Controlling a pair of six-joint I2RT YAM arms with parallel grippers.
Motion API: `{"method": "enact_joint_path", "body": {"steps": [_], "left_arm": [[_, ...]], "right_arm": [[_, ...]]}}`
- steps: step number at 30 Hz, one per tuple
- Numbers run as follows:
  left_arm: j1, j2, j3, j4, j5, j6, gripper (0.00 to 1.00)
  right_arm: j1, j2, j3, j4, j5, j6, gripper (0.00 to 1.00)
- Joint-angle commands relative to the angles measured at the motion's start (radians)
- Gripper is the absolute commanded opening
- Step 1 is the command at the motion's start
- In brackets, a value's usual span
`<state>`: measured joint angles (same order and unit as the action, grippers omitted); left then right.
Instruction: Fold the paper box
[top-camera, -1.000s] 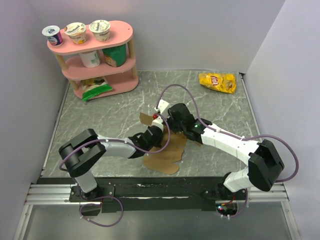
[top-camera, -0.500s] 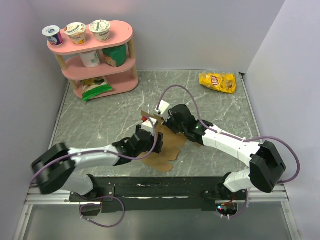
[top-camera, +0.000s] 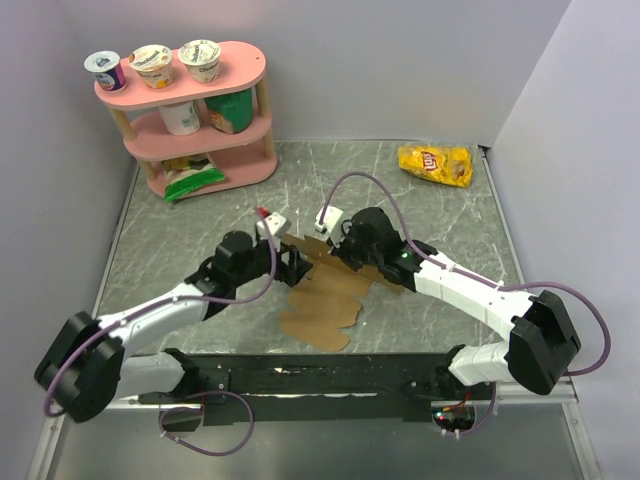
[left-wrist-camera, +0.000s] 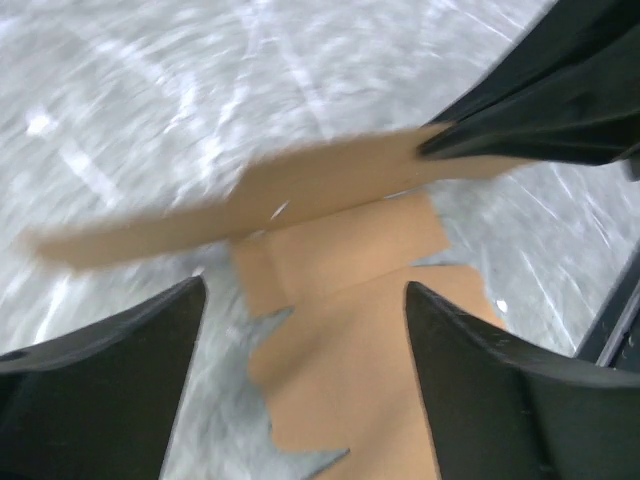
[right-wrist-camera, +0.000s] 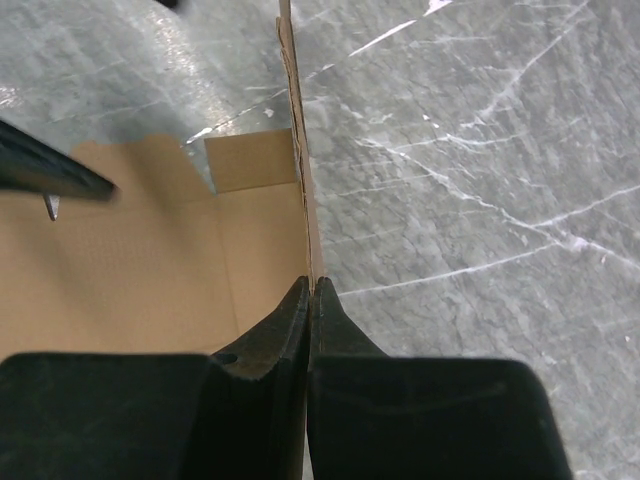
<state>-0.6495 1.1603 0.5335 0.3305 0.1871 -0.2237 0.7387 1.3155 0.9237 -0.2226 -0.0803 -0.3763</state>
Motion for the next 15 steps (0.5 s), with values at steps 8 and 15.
{"method": "enact_joint_path", "body": {"steps": [8,15], "left_arm": [[0.002,0.125,0.132,0.062,0.091,0.162,0.77],[0.001,0.141,0.115,0.123,0.031,0.184,0.8]], "right_arm": [[-0.009,-0.013,0.01,-0.011,-0.05,-0.01,0.0],[-0.009,-0.007,0.024,-0.018,-0.059,-0.013,0.0]]}}
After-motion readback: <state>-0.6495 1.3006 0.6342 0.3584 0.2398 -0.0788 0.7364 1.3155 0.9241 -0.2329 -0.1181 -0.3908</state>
